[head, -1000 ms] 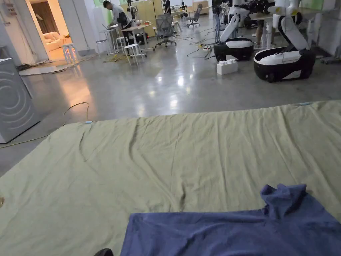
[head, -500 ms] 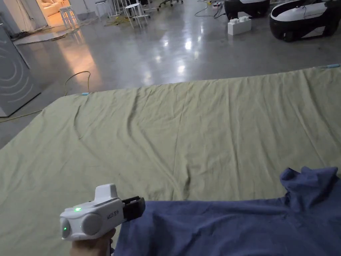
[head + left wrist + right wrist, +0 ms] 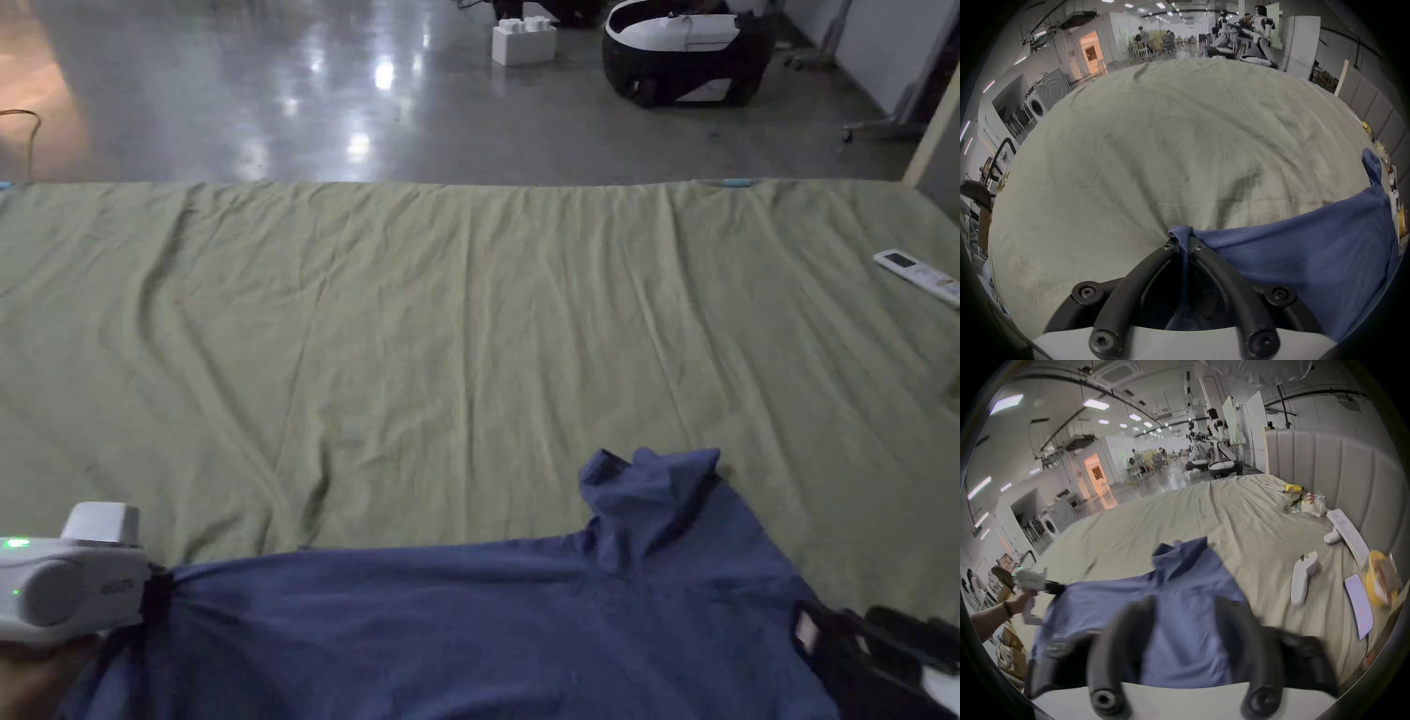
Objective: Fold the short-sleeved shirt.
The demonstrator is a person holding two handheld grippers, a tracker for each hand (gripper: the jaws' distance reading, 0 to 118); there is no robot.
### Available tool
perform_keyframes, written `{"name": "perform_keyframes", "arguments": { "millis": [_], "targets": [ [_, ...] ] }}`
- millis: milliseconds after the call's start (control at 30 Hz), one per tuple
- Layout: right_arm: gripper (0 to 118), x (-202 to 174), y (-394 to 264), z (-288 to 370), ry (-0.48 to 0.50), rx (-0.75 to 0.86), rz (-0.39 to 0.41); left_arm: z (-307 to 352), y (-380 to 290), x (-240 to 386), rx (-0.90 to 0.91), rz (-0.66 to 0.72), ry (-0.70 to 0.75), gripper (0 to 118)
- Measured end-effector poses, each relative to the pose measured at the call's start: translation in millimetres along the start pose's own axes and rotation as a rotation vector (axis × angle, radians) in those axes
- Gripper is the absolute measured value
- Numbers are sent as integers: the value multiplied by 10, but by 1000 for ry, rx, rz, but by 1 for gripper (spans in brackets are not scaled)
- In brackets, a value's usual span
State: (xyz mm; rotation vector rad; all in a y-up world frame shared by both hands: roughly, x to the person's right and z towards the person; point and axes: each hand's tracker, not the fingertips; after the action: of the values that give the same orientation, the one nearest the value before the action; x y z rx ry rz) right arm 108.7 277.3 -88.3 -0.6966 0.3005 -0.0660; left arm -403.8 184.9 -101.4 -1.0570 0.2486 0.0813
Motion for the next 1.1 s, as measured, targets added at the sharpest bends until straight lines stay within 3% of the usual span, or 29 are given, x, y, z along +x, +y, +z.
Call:
{"name": "perform_keyframes", "arguments": {
  "millis": [33,100,167,233,300,367,400,433,467,533,600,633,700,800,900,1067,1100],
  "targets": [
    [77,56,144,-253,-28,-49,21,3,2,38,-7,-16,2,7],
    [74,215,325,-818,-40,-117,41,-27,-21,82,-13,-58,28,7],
    [73,415,368,-1427,-101,-284,9,-60,-57,141,-8,-85,48,7],
    [61,543,311,-1856,-175,-392,-21,-71,-80,168,-4,-107,69,7],
    [59,552,171,-2026,-216,-468,45,-88,-85,185,-7,-127,79,7],
    [55,387,187,-1899,-235,-384,136,-112,-119,212,1,-129,92,7],
    [41,293,201,-1802,-187,-374,150,-123,-157,229,13,-140,102,7],
    [15,277,187,-1782,-115,-371,150,-89,-191,270,25,-155,113,7],
    [1,268,163,-1774,-85,-388,124,-68,-212,279,33,-162,118,7],
    [1,240,171,-1734,-119,-399,117,70,-164,219,36,-120,97,7],
    [1,246,203,-1504,-127,-288,118,418,-180,25,124,7,2,6],
    [1,245,236,-1296,-98,-210,124,708,-249,-98,211,79,-91,6],
    [1,224,202,-885,-50,-147,97,1222,-439,-265,338,162,-146,6],
    [1,118,60,-23,-33,-55,81,1929,-964,-510,426,197,-217,6],
    [1,148,-268,584,-24,-20,71,2346,-1528,-616,400,181,-217,6],
    [1,313,-949,1067,-26,-56,-88,2559,-2372,-647,329,197,-246,6],
    [1,293,-1069,1122,-27,-76,-73,2514,-2462,-645,330,184,-241,6]
  ]
}}
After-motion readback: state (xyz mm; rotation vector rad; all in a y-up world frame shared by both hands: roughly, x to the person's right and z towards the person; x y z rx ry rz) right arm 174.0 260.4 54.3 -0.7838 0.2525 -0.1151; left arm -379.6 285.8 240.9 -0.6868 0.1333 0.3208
